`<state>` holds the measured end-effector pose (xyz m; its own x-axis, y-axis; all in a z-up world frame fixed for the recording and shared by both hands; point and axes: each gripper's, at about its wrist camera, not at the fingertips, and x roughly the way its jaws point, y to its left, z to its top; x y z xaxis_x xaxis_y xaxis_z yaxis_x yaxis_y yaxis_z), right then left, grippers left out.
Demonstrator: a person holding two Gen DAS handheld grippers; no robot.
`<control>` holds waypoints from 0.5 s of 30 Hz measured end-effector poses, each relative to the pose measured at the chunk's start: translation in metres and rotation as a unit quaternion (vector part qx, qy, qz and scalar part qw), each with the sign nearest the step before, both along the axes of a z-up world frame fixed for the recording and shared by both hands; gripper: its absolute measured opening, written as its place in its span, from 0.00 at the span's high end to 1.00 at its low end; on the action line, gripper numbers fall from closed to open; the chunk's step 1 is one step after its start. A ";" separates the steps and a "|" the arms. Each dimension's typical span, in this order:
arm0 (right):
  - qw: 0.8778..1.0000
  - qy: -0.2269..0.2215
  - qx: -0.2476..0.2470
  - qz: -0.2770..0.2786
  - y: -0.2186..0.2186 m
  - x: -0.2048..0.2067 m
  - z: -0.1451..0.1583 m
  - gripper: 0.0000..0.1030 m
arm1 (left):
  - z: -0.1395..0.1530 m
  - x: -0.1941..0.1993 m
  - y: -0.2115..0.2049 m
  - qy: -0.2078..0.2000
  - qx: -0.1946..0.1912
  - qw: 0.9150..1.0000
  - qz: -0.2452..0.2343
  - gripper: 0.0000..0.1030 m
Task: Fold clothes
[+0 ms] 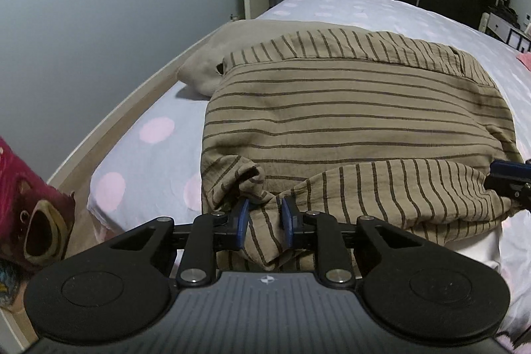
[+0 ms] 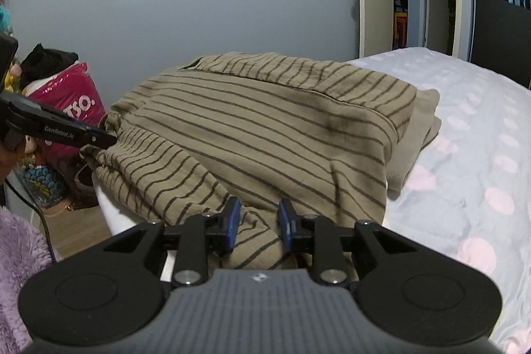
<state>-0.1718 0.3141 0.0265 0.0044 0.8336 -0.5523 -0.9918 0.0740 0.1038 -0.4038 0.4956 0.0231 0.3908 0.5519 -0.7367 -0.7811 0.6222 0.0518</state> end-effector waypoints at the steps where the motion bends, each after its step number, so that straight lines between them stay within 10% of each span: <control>1: 1.000 0.002 0.002 -0.002 -0.002 0.001 0.003 0.73 | 0.002 0.001 -0.001 0.000 0.002 1.000 0.002 0.81; 5: 1.000 0.017 0.023 -0.011 -0.016 0.005 0.018 0.71 | 0.022 -0.001 -0.015 -0.007 0.032 0.999 0.004 0.79; 15: 0.997 -0.023 0.054 -0.042 -0.066 0.003 0.071 0.50 | 0.100 0.025 -0.097 -0.073 0.120 0.990 0.020 0.38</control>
<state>-0.1686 0.2482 0.0978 0.0988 0.8841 -0.4566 -0.9866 0.1469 0.0709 -0.3789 0.3984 0.1226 0.4581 0.7210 -0.5199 -0.8144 0.5748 0.0796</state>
